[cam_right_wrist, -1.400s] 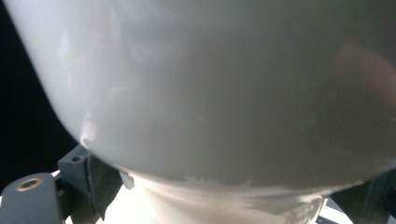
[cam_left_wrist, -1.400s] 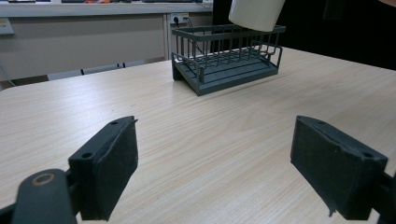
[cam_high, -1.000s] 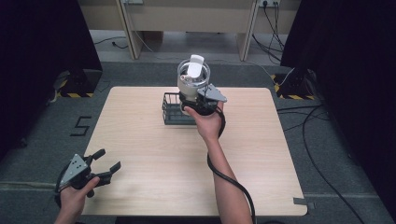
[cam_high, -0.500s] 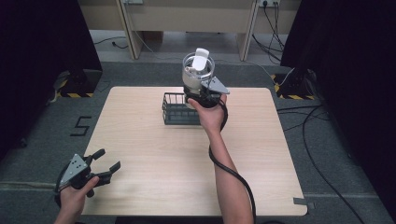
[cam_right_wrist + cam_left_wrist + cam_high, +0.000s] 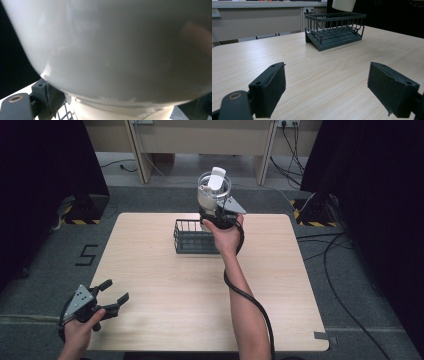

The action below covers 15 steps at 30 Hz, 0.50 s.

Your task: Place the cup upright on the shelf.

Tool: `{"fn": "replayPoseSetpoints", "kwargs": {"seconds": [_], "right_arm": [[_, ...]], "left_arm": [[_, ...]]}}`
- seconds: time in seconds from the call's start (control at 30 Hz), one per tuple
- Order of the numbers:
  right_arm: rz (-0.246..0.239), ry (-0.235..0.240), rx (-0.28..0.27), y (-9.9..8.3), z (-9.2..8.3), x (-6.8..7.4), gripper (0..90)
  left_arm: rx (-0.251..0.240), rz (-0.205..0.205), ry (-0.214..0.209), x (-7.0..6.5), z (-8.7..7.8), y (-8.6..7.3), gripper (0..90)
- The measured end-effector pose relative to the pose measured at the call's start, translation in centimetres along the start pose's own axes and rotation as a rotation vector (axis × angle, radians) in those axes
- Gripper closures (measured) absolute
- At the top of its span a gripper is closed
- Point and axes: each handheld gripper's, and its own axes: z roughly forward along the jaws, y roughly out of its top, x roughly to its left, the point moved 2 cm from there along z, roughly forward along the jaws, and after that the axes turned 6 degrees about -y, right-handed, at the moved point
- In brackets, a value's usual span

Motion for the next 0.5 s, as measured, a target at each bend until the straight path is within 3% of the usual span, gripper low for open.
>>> {"fn": "replayPoseSetpoints", "kwargs": {"seconds": [0.5], "right_arm": [[0.002,-0.003,0.042,-1.6,1.3,0.2,10.5]], "left_arm": [[-0.001,-0.001,-0.001,0.0,0.0,0.0,14.4]]}}
